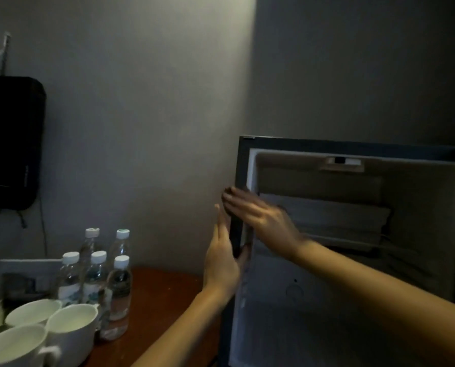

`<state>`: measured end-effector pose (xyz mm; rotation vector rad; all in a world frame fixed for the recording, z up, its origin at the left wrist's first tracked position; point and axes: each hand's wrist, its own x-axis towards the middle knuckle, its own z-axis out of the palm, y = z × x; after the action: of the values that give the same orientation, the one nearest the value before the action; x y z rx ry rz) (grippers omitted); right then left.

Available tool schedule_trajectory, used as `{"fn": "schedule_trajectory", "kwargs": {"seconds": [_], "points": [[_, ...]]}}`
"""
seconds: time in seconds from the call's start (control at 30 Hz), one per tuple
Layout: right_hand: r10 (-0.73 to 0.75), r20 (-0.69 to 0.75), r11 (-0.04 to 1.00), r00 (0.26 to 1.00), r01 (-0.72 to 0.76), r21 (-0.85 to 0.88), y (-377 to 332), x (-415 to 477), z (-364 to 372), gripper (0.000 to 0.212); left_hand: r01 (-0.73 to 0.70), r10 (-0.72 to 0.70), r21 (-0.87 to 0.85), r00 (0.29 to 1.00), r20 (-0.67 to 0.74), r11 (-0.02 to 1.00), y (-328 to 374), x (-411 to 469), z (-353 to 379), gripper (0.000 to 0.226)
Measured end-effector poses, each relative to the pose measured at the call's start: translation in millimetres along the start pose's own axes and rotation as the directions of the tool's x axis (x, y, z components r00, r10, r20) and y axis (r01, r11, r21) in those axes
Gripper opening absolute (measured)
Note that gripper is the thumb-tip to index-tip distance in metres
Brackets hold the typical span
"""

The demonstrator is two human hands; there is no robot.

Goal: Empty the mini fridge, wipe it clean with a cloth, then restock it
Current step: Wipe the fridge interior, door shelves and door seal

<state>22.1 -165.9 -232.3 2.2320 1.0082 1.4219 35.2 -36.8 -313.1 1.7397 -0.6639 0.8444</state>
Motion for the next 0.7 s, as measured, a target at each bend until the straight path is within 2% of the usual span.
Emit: {"fn": "schedule_trajectory", "kwargs": {"seconds": [0.1,0.17,0.23,0.3,0.37,0.4,0.47,0.53,0.63,0.7], "points": [[-0.129,0.138,0.99,0.982,0.12,0.073,-13.0,-31.4,1.6,0.043,0.216,-0.217,0.035,0.976,0.029,0.976,-18.5,-28.7,-1.1,0.105],[-0.141,0.224,0.988,0.964,0.124,0.088,-6.2,-27.9,-6.8,0.041,0.305,-0.317,0.108,0.941,0.121,0.946,-32.8,-50.7,6.7,0.104],[-0.061,0.187,0.998,0.981,0.058,0.025,10.6,-15.9,-13.9,0.044,0.397,-0.416,0.128,0.881,0.223,0.909,-42.4,-70.9,15.2,0.096],[0.096,0.03,0.994,0.995,-0.094,-0.061,18.8,-4.6,-11.7,0.048,0.517,-0.521,0.086,0.816,0.249,0.852,-47.4,-87.5,21.6,0.083],[0.136,-0.01,0.99,0.991,-0.136,-0.046,8.1,-9.2,-3.9,0.045,0.537,-0.543,0.097,0.805,0.24,0.838,-50.2,-100.5,24.0,0.083],[0.095,0.005,0.995,0.996,-0.094,-0.043,-1.5,-20.2,4.5,0.044,0.533,-0.545,0.122,0.797,0.259,0.837,-51.4,-107.1,24.2,0.087],[0.003,0.096,1.0,0.995,-0.002,-0.01,-21.8,-49.0,17.5,0.045,0.525,-0.552,0.172,0.777,0.303,0.833,-56.2,-115.5,22.0,0.09],[-0.039,0.185,0.998,0.982,0.03,0.051,-44.4,-83.0,33.8,0.049,0.539,-0.561,0.164,0.758,0.333,0.826,-61.8,-122.0,20.2,0.089],[-0.108,0.281,0.975,0.954,0.047,0.215,-89.9,-135.0,64.2,0.044,0.589,-0.601,0.14,0.737,0.31,0.796,-64.7,-133.2,13.8,0.074],[-0.165,0.341,0.967,0.925,0.084,0.242,-122.0,-159.8,77.6,0.039,0.653,-0.666,0.172,0.663,0.342,0.738,-66.0,-142.1,5.8,0.066]]}}
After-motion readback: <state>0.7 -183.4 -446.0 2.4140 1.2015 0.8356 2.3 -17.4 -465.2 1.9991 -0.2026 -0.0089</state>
